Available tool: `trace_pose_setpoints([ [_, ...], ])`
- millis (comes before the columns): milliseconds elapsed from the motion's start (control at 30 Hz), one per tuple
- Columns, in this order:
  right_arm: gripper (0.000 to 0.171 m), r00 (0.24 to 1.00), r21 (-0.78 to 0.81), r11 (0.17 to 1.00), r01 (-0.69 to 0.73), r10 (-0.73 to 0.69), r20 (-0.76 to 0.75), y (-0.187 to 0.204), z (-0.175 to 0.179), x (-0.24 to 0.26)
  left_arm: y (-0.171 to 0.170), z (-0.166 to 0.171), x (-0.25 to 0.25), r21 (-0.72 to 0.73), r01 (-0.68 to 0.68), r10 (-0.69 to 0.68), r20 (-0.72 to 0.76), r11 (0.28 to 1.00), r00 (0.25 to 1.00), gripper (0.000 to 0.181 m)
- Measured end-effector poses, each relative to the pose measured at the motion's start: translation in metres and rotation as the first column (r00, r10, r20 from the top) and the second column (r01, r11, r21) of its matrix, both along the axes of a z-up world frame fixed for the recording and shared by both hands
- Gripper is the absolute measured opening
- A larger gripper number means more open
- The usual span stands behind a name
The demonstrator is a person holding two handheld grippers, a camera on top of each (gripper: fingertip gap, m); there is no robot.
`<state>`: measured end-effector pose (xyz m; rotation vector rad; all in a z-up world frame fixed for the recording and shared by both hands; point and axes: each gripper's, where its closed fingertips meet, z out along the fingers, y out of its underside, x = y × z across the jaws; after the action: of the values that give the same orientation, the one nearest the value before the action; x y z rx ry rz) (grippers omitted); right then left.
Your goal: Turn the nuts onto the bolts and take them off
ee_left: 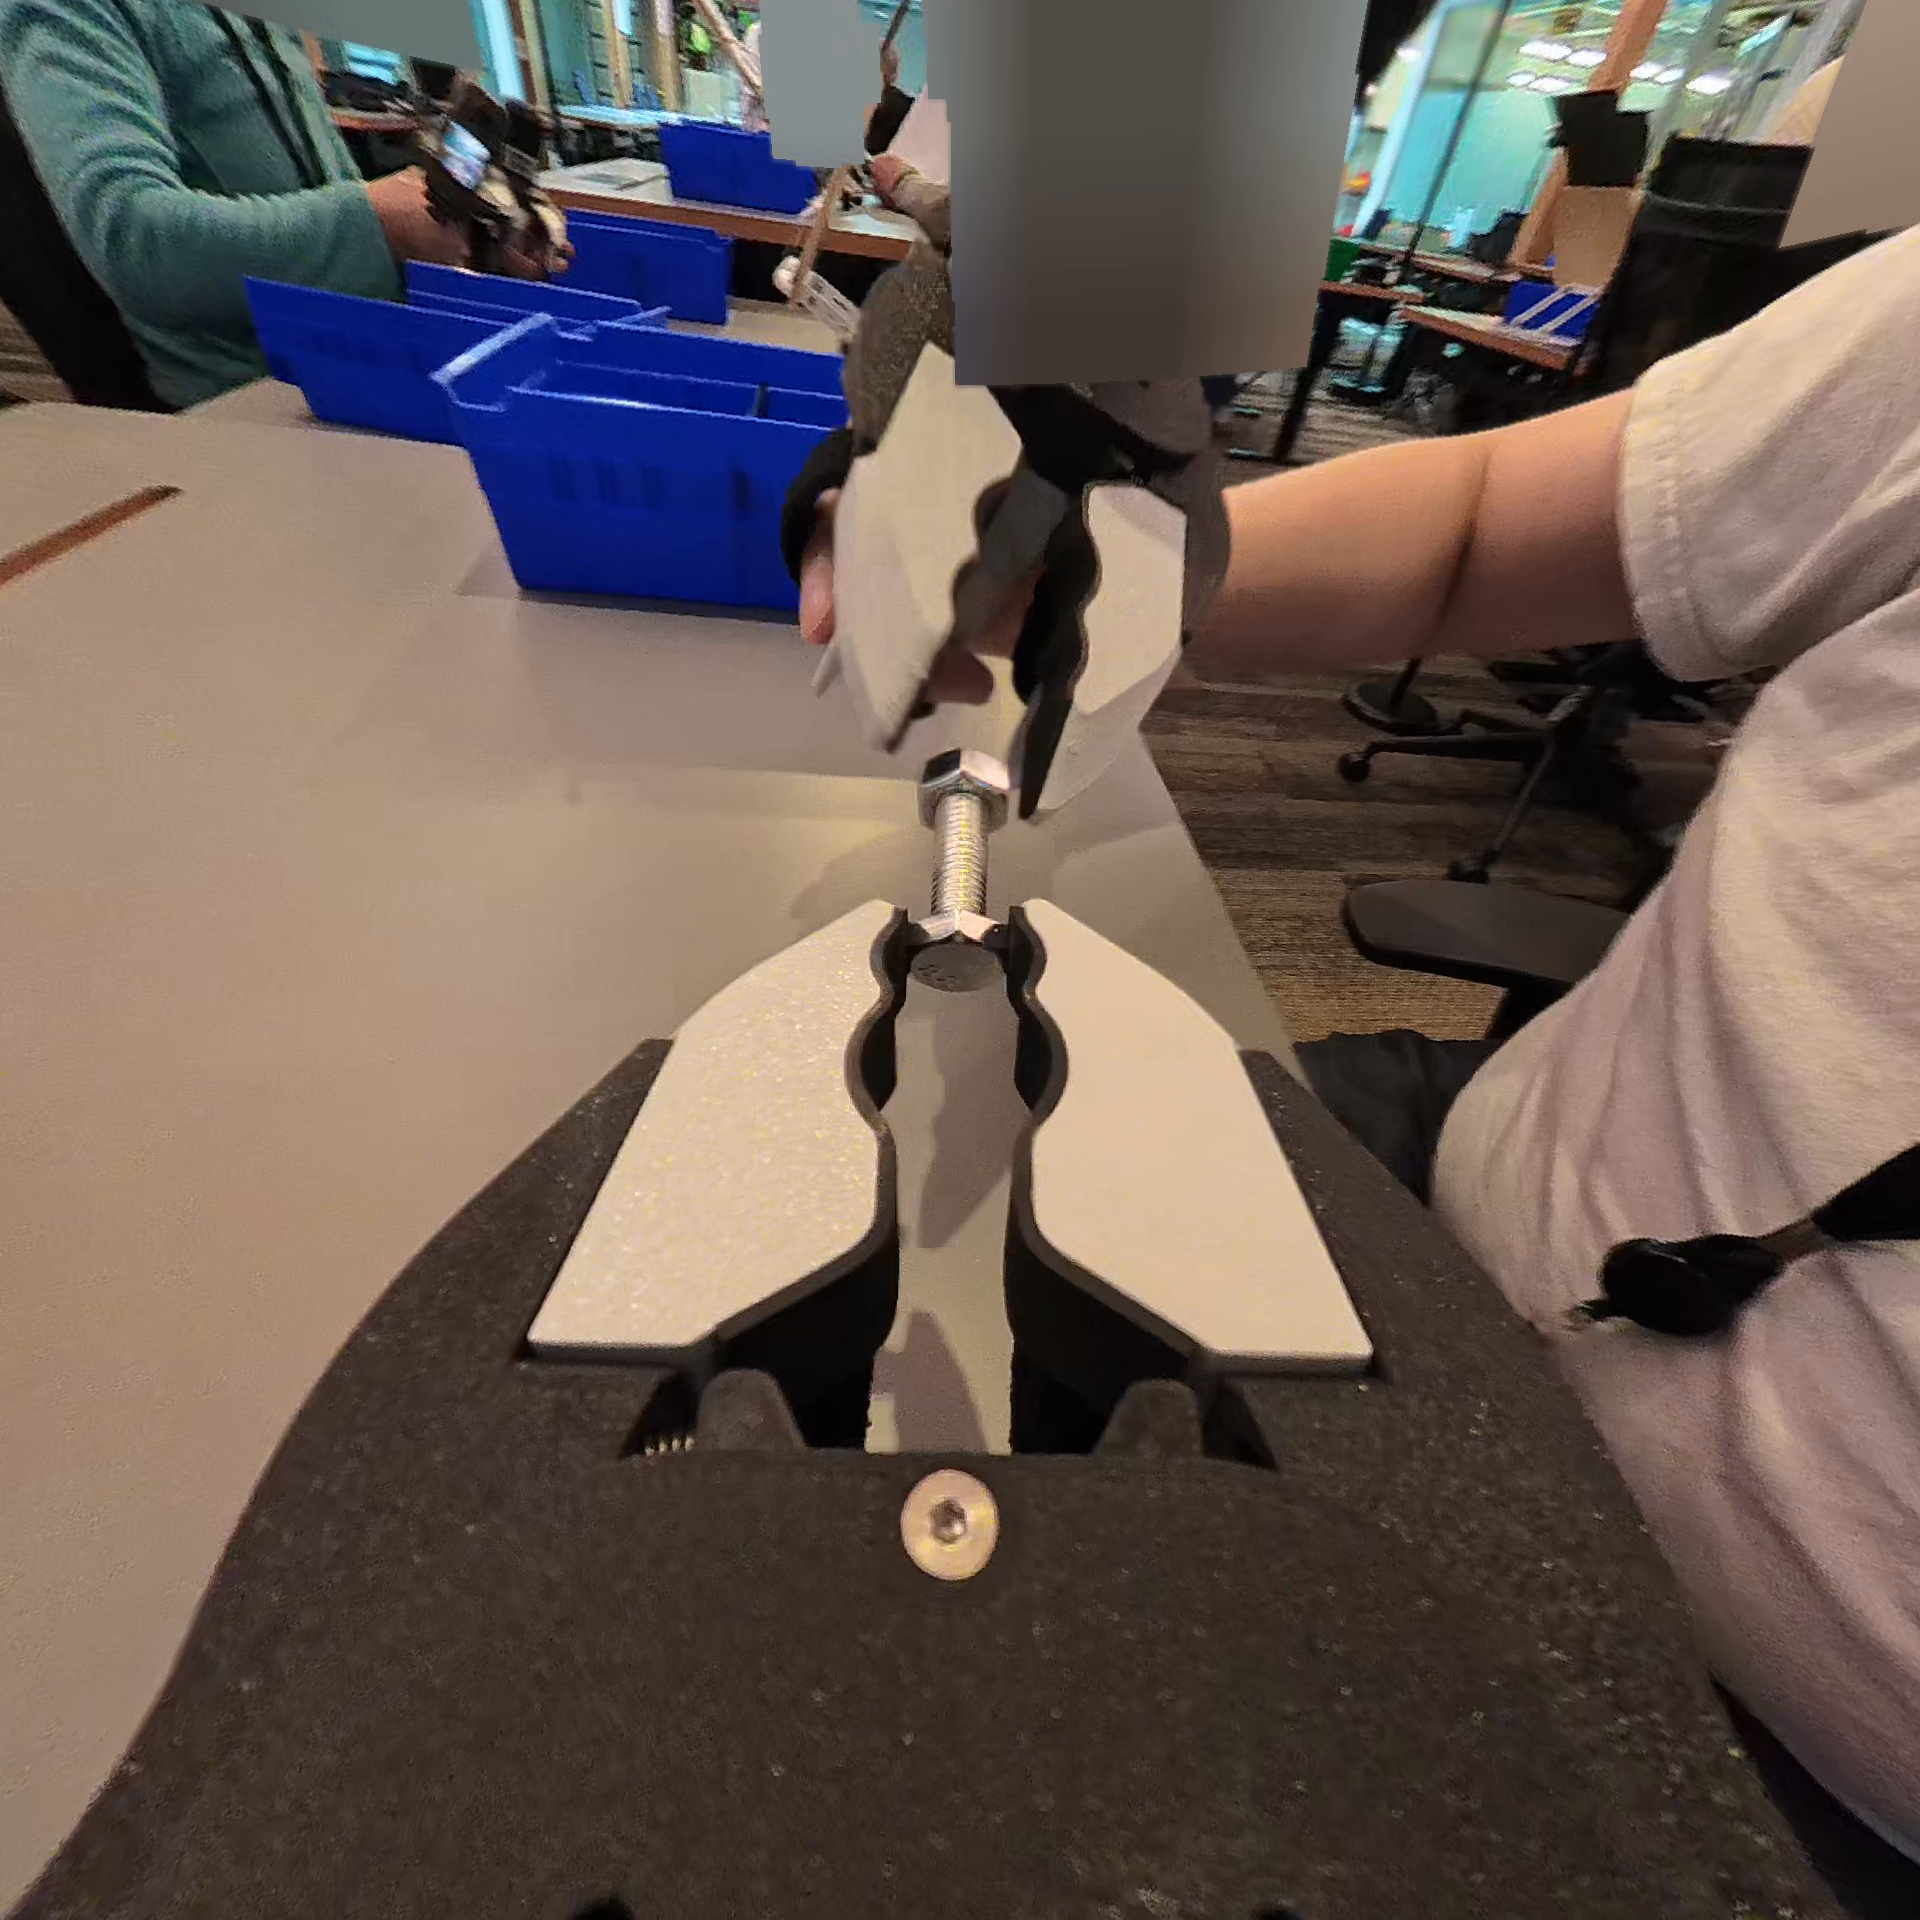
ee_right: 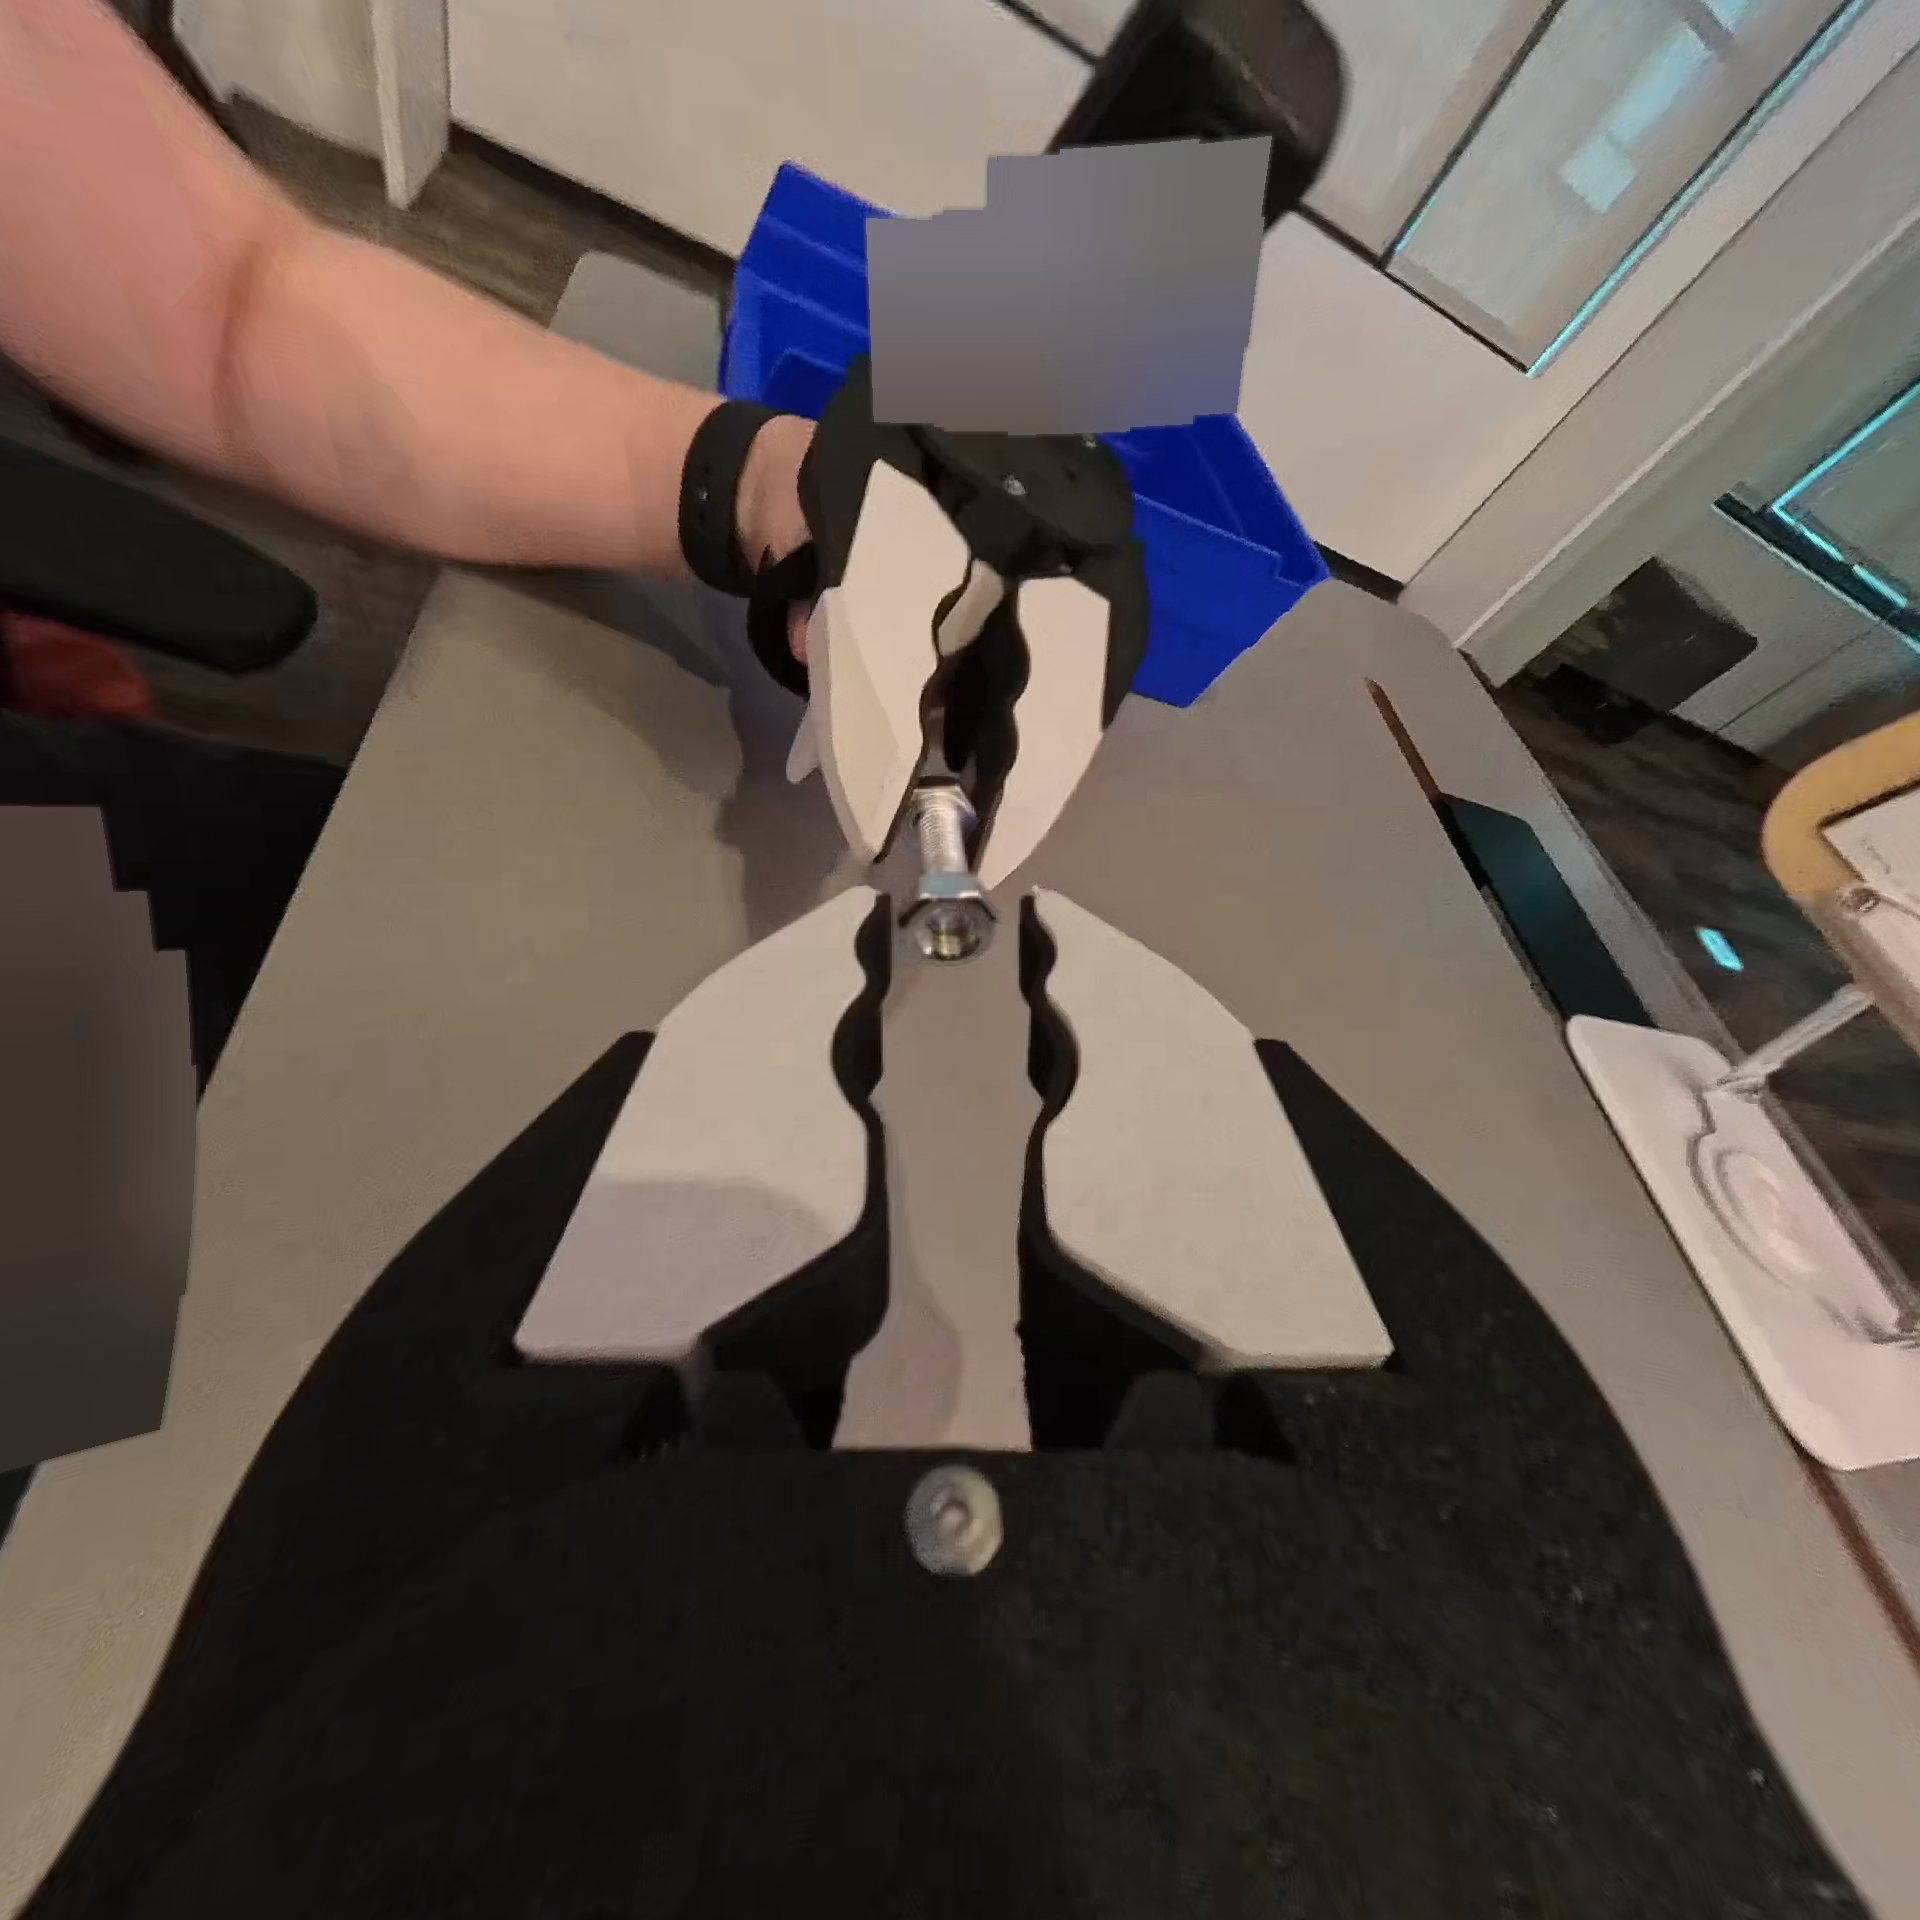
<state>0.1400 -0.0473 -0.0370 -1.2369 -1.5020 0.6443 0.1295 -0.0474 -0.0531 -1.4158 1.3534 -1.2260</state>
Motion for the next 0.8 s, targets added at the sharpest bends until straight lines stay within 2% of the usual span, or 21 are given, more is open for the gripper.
trace_pose_setpoints([
  [33, 0.031, 0.999, -0.067, 0.997, 0.031, -0.034, -0.043, 0.006, 0.004, 0.002, 0.004, 0.001, 0.000, 0.030, -0.028, 0.028, 0.002, 0.999, 1.000, 0.018],
  [133, 0.035, 0.978, -0.375, 0.924, 0.069, -0.136, -0.156, 0.022, 0.011, 0.007, 0.013, 0.004, -0.001, 0.098, -0.097, 0.096, 0.016, 0.990, 0.995, 0.018],
  [233, 0.041, 0.952, -0.691, 0.722, 0.038, -0.237, -0.195, 0.033, 0.006, 0.010, 0.022, 0.003, -0.001, 0.197, -0.167, 0.169, 0.004, 0.966, 0.986, 0.018],
  [267, 0.037, 0.947, -0.761, 0.649, 0.017, -0.253, -0.195, 0.032, 0.005, 0.010, 0.023, 0.001, -0.001, 0.228, -0.181, 0.186, -0.002, 0.957, 0.983, 0.018],
  [367, 0.038, 0.941, -0.888, 0.460, -0.018, -0.292, -0.170, 0.033, -0.003, 0.006, 0.024, -0.003, 0.002, 0.300, -0.197, 0.213, -0.024, 0.933, 0.977, 0.018],
  [500, 0.035, 0.947, -0.944, 0.331, -0.019, -0.297, -0.123, 0.035, -0.013, 0.004, 0.026, -0.003, 0.004, 0.328, -0.214, 0.231, -0.015, 0.920, 0.973, 0.018],
  [600, 0.030, 0.962, -0.951, 0.307, -0.017, -0.256, -0.100, 0.030, -0.016, 0.002, 0.027, -0.001, 0.003, 0.338, -0.225, 0.242, -0.006, 0.914, 0.970, 0.018],
  [667, 0.017, 0.965, -0.950, 0.308, -0.043, -0.235, -0.120, 0.027, -0.012, 0.000, 0.028, -0.001, 0.002, 0.348, -0.226, 0.245, -0.012, 0.910, 0.969, 0.018],
  [700, 0.017, 0.967, -0.945, 0.324, -0.043, -0.223, -0.120, 0.026, -0.012, 0.000, 0.027, 0.000, 0.002, 0.341, -0.224, 0.241, -0.006, 0.913, 0.971, 0.018],
  [733, 0.017, 0.972, -0.929, 0.367, -0.044, -0.198, -0.125, 0.025, -0.011, 0.000, 0.025, 0.001, 0.002, 0.319, -0.216, 0.228, -0.003, 0.923, 0.974, 0.018],
  [800, 0.017, 0.985, -0.843, 0.536, -0.049, -0.112, -0.128, 0.019, -0.009, 0.001, 0.019, 0.004, 0.002, 0.230, -0.174, 0.177, 0.006, 0.957, 0.984, 0.018],
])
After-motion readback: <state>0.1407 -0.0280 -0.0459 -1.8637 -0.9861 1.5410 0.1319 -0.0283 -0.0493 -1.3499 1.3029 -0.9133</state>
